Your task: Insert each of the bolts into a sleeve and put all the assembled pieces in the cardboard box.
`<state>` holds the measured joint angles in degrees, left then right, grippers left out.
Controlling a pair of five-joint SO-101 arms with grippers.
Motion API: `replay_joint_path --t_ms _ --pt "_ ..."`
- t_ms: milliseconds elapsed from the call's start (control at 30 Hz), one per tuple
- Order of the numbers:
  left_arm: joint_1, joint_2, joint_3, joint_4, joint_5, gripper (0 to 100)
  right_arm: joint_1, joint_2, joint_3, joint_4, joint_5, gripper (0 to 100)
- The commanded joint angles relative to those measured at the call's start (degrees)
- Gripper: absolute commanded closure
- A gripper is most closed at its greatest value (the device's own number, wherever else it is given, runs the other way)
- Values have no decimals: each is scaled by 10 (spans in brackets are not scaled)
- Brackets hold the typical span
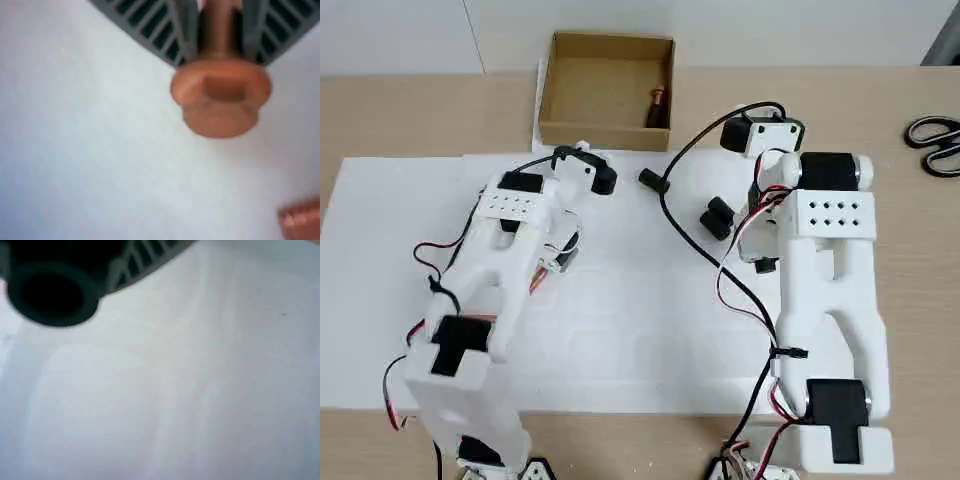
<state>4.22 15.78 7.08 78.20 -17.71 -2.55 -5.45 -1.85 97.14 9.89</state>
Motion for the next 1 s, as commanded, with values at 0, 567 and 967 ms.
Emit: replay_joint_path --t_ms 0,567,967 --pt "6 -106 -35 39 3 994 4 -51 -7 0 7 995" --pt "2 -530 -29 169 58 994 5 -450 144 8 7 994" --pt "6 -726 179 -43 295 994 -25 -718 429 -165 -22 994"
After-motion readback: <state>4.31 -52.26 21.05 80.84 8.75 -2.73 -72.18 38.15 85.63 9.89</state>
